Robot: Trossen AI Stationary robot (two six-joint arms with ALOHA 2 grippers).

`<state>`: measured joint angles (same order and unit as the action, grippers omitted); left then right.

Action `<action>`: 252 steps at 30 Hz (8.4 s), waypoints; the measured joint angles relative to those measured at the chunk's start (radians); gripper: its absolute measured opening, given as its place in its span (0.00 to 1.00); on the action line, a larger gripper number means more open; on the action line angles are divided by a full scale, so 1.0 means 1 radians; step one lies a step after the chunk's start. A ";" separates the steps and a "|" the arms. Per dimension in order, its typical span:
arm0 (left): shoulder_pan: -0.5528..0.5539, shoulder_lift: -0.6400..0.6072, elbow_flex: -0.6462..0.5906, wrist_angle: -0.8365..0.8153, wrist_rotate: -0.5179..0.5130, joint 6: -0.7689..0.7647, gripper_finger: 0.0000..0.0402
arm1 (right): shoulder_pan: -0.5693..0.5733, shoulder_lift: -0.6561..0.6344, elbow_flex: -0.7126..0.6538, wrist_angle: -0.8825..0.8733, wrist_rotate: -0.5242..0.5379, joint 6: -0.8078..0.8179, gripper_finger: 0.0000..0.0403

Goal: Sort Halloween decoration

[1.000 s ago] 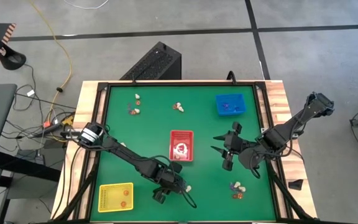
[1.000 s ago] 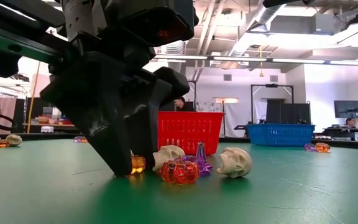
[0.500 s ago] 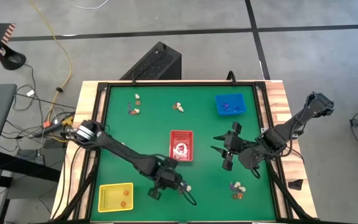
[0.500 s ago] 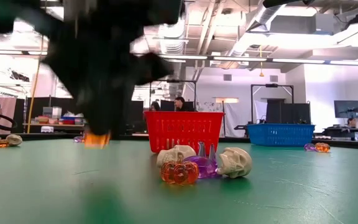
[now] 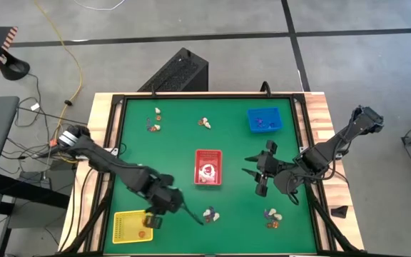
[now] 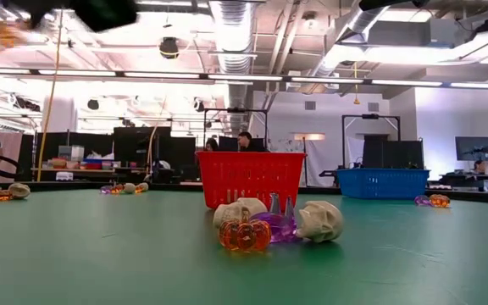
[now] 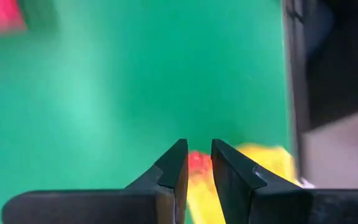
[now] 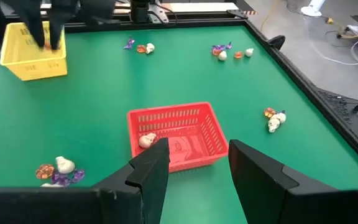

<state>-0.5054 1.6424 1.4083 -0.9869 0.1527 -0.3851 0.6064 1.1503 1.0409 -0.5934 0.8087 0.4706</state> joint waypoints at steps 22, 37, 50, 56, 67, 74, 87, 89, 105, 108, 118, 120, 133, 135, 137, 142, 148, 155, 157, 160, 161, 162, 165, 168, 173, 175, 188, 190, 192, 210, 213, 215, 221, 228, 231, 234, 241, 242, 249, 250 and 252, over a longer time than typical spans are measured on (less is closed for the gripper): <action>-0.187 -0.054 -0.171 0.249 -0.295 -0.226 0.15 | -0.039 0.000 0.000 0.004 -0.002 0.018 0.49; -0.122 0.163 -0.171 0.301 -0.210 -0.002 0.42 | -0.057 0.000 0.000 -0.004 -0.049 0.019 0.49; -0.115 0.242 -0.170 0.344 -0.188 0.108 0.45 | -0.057 0.000 0.000 -0.003 -0.049 0.019 0.49; -0.112 0.257 -0.169 0.367 -0.186 0.115 0.45 | -0.057 0.000 0.000 -0.003 -0.049 0.019 0.49; -0.115 0.268 -0.196 0.400 -0.158 0.112 0.44 | -0.057 0.000 0.000 -0.002 -0.051 0.019 0.49; -0.110 0.269 -0.196 0.392 -0.159 0.118 0.31 | -0.058 0.000 0.000 -0.002 -0.051 0.019 0.49; -0.109 0.275 -0.060 0.178 -0.134 0.173 0.22 | -0.057 0.000 0.000 -0.002 -0.050 0.019 0.49; -0.107 0.267 -0.004 0.103 -0.133 0.169 0.23 | -0.057 0.000 0.000 -0.001 -0.050 0.019 0.49; -0.286 0.109 0.118 -0.193 -0.111 -0.295 0.22 | -0.049 0.000 0.000 -0.004 -0.070 0.029 0.49; -0.315 0.109 0.089 -0.186 -0.120 -0.350 0.22 | -0.041 0.000 0.000 -0.002 -0.071 0.029 0.49; -0.316 0.109 -0.071 -0.144 0.021 -0.489 0.25 | -0.058 0.000 0.000 0.003 -0.070 0.016 0.49; -0.314 0.109 -0.075 -0.145 0.019 -0.489 0.27 | -0.068 0.000 0.000 0.003 -0.070 0.003 0.49; -0.284 0.109 -0.025 -0.169 0.025 -0.450 0.44 | -0.144 0.000 0.000 0.004 -0.070 -0.039 0.49; -0.272 0.101 0.004 -0.194 -0.071 -0.398 0.44 | -0.156 0.000 0.000 0.005 -0.071 -0.057 0.49; -0.253 0.075 0.015 -0.212 -0.194 -0.349 0.44 | -0.166 0.000 0.000 0.005 -0.071 -0.061 0.49; -0.147 -0.043 -0.048 -0.286 -0.379 -0.278 0.42 | -0.177 0.000 0.000 0.005 -0.074 -0.061 0.49; 0.049 -0.306 -0.309 -0.280 -0.369 -0.299 0.42 | -0.174 0.000 0.000 0.004 -0.096 -0.060 0.49; 0.172 -0.582 -0.671 -0.142 -0.180 -0.371 0.42 | -0.173 0.030 0.000 0.003 -0.112 -0.060 0.49; 0.178 -0.620 -0.735 -0.116 -0.166 -0.373 0.42 | -0.177 0.041 0.000 0.003 -0.113 -0.061 0.49; 0.186 -0.632 -0.794 -0.115 -0.185 -0.387 0.42 | -0.177 0.050 0.000 0.007 -0.115 -0.060 0.49; 0.189 -0.629 -0.812 -0.115 -0.187 -0.391 0.42 | -0.177 0.050 0.000 0.009 -0.117 -0.059 0.49; 0.190 -0.623 -0.828 -0.106 -0.185 -0.388 0.42 | -0.177 0.050 0.000 0.015 -0.118 -0.054 0.49; 0.194 -0.605 -0.859 -0.048 -0.165 -0.390 0.42 | -0.177 0.049 0.000 0.033 -0.129 -0.035 0.49; 0.194 -0.576 -0.880 -0.028 -0.158 -0.388 0.42 | -0.176 0.049 0.000 0.042 -0.134 -0.027 0.49; 0.194 -0.530 -0.890 -0.023 -0.145 -0.374 0.42 | -0.175 0.049 0.000 0.041 -0.141 -0.026 0.49; 0.194 -0.516 -0.890 -0.019 -0.132 -0.359 0.42 | -0.175 0.048 0.000 0.041 -0.153 -0.027 0.49; 0.194 -0.477 -0.891 0.026 -0.121 -0.324 0.41 | -0.175 0.048 0.000 0.039 -0.157 -0.034 0.49; 0.194 -0.477 -0.891 0.025 -0.122 -0.331 0.41 | -0.175 0.048 0.000 0.039 -0.157 -0.034 0.49; 0.194 -0.477 -0.891 0.029 -0.122 -0.331 0.41 | -0.175 0.048 0.000 0.039 -0.157 -0.034 0.49; 0.194 -0.477 -0.891 0.028 -0.122 -0.331 0.05 | -0.175 0.048 0.000 0.040 -0.156 -0.035 0.49; 0.194 -0.478 -0.890 0.026 -0.120 -0.324 0.01 | -0.175 0.048 0.000 0.040 -0.156 -0.035 0.49; 0.194 -0.478 -0.887 0.025 -0.121 -0.318 0.02 | -0.175 0.048 0.000 0.040 -0.156 -0.035 0.49; 0.194 -0.480 -0.830 0.001 -0.151 -0.283 0.01 | -0.175 0.048 0.000 0.040 -0.156 -0.035 0.49; 0.194 -0.480 -0.696 0.001 -0.264 -0.252 0.00 | -0.175 0.048 0.000 0.040 -0.156 -0.037 0.49; 0.194 -0.480 -0.651 0.103 -0.335 -0.212 0.00 | -0.175 0.048 0.000 0.040 -0.156 -0.037 0.49; 0.196 -0.480 -0.639 0.311 -0.419 -0.110 0.00 | -0.175 0.048 0.000 0.029 -0.155 -0.037 0.49; 0.330 -0.398 -0.686 1.008 -0.481 0.248 0.00 | -0.177 0.048 0.000 -0.041 -0.146 -0.038 0.49; 0.368 -0.363 -0.686 1.111 -0.457 0.285 0.00 | -0.177 0.046 0.000 -0.047 -0.136 -0.046 0.49; 0.663 0.021 -0.554 1.634 -0.188 0.295 0.00 | -0.177 0.014 0.000 -0.066 0.058 -0.077 0.49; 0.700 0.085 -0.502 1.643 -0.162 0.279 0.00 | -0.176 0.006 0.000 -0.076 0.068 -0.077 0.49; 0.764 0.214 -0.369 1.641 -0.083 0.240 0.00 | -0.171 -0.012 0.000 -0.093 0.077 -0.074 0.49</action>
<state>0.2589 1.8563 1.0393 0.6542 0.0696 -0.1452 0.4356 1.1380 1.0407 -0.6864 0.8856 0.3963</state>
